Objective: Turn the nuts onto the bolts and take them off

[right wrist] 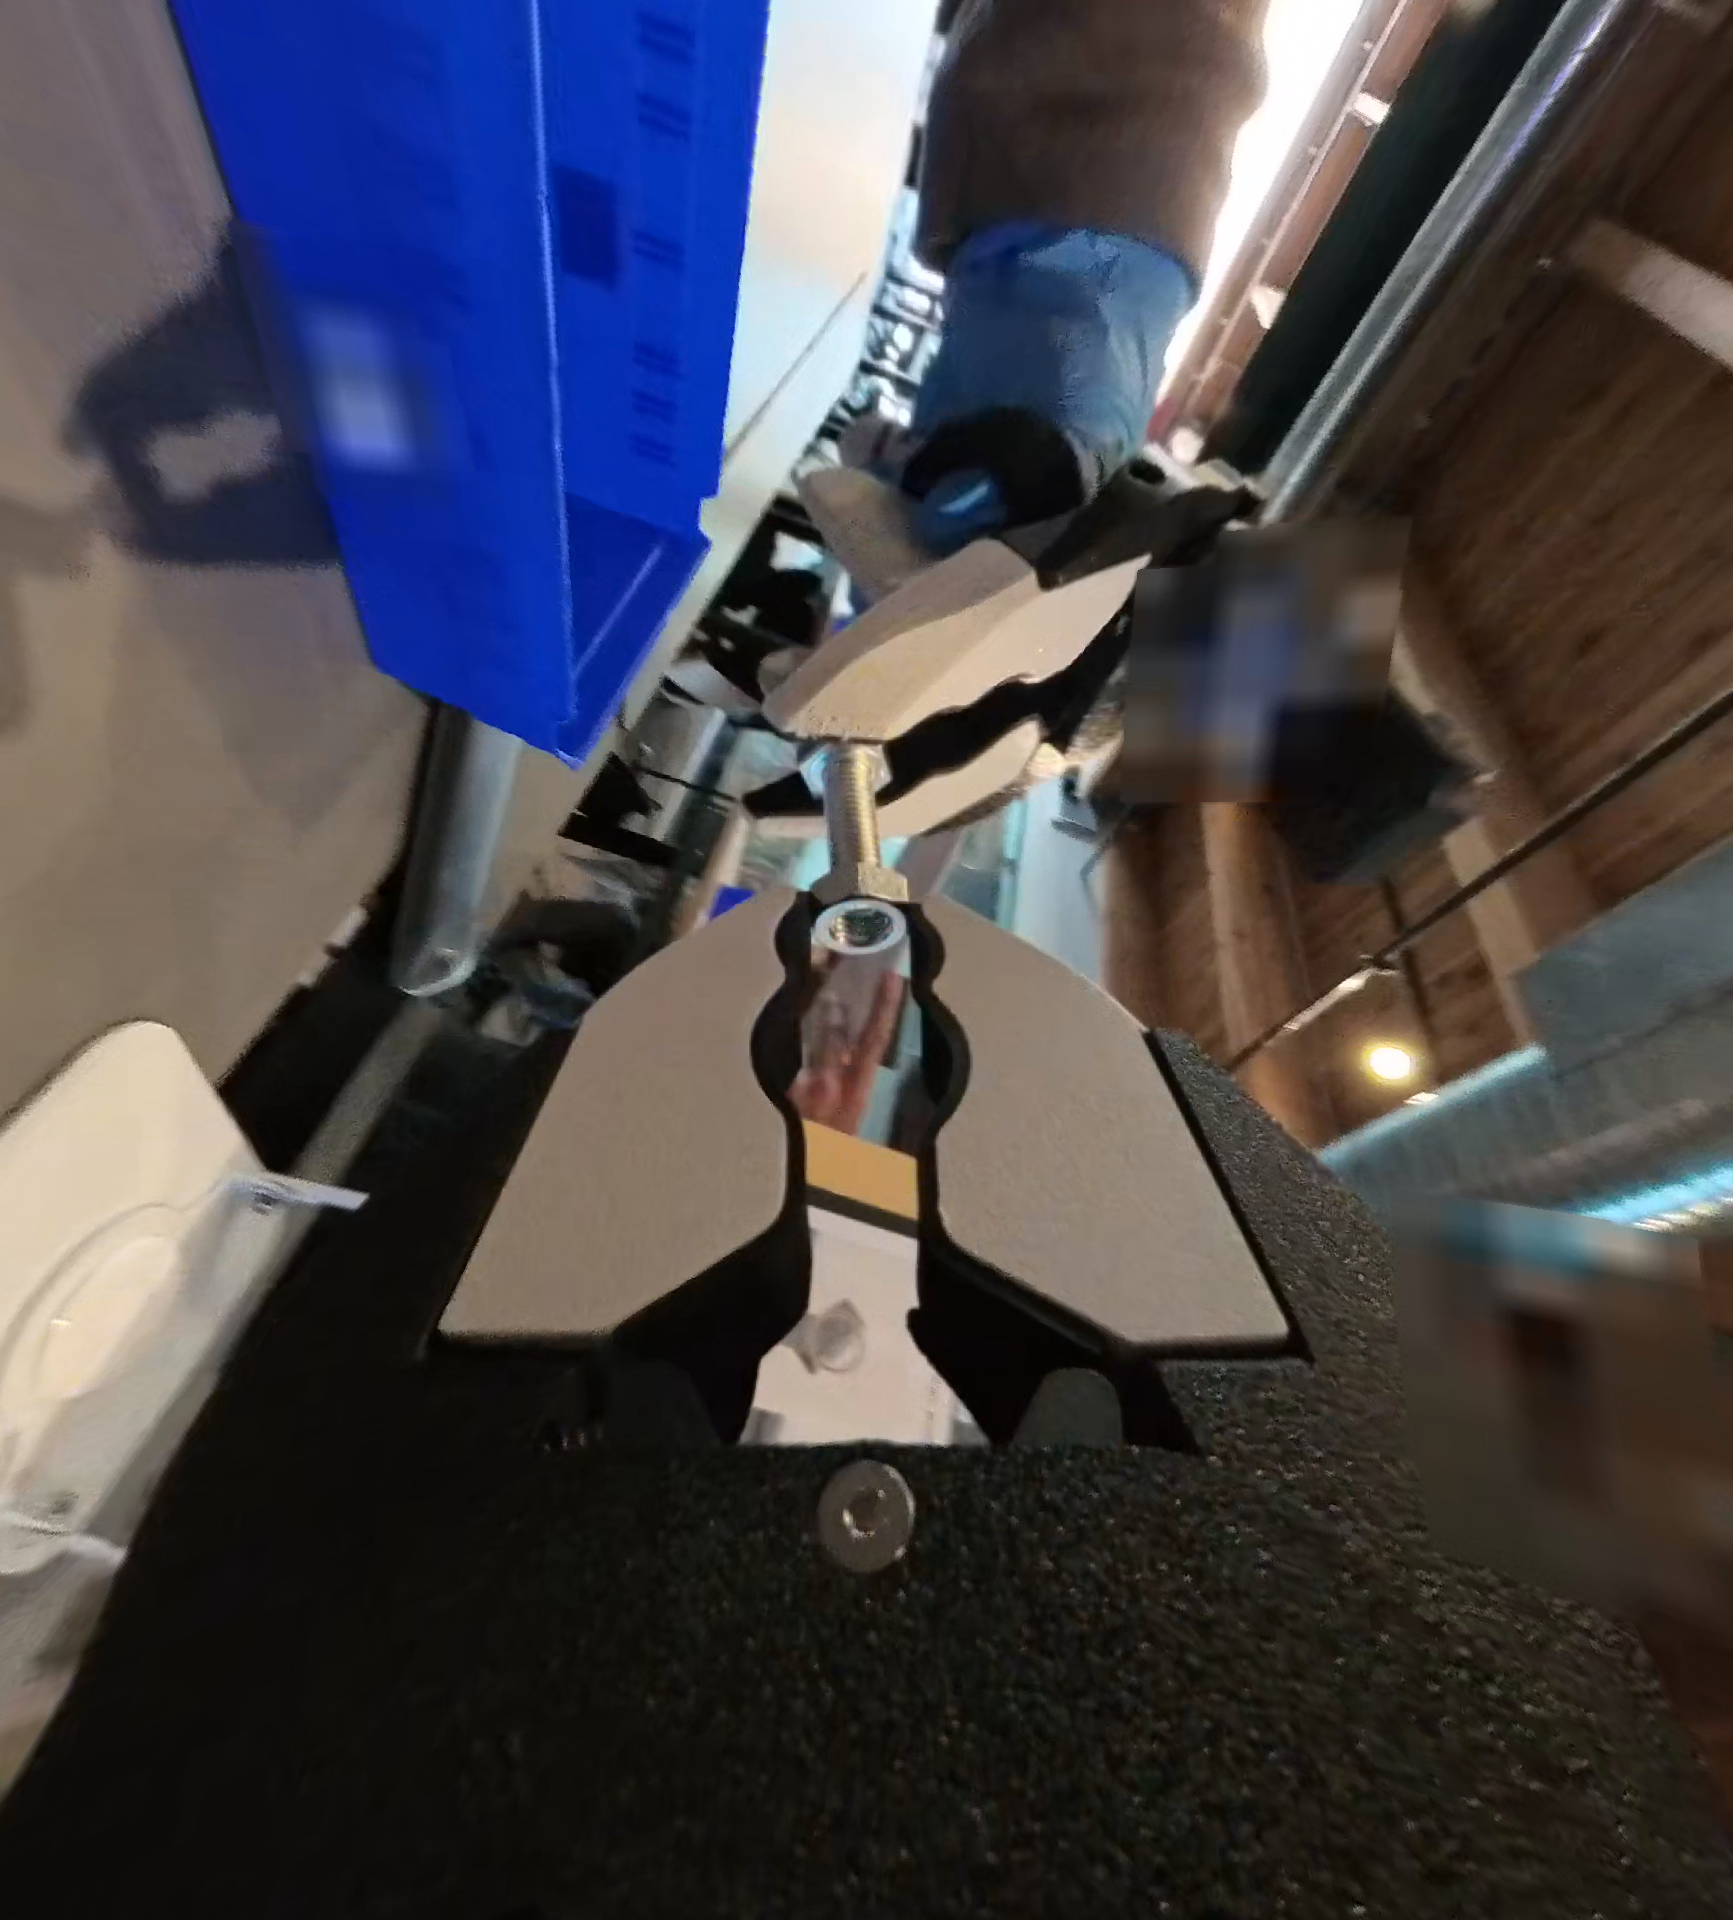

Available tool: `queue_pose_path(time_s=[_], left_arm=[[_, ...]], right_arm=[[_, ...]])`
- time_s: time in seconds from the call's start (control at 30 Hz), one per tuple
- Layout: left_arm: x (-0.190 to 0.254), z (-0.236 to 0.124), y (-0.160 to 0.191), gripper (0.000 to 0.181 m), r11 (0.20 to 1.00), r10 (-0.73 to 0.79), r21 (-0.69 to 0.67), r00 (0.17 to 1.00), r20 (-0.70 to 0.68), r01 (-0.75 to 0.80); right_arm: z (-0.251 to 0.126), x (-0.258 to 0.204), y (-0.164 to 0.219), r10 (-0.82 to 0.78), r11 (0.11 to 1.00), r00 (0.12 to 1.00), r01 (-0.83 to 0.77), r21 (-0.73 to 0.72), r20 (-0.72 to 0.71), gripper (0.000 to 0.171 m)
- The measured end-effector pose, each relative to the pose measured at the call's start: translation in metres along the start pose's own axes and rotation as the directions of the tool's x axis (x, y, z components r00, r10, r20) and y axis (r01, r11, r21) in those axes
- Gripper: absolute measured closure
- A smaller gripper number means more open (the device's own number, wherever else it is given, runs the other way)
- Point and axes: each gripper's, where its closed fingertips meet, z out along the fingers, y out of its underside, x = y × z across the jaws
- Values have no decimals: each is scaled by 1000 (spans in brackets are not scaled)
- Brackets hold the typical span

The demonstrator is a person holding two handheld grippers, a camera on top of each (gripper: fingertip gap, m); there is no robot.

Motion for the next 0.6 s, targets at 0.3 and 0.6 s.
queue_pose_path(time_s=[0.3, 0.6], left_arm=[[8, 1, 40, 163, 995, -90, -39, 993, -82, 87], [-20, -21, 18, 163, 999, 1, -31, 929, 371, 11]], right_arm=[[-8, 1, 11, -175, 978, 983, 167, -127, -54, 154], [-18, -77, 12, 907, 417, 302, -745, -520, 294, 154]])
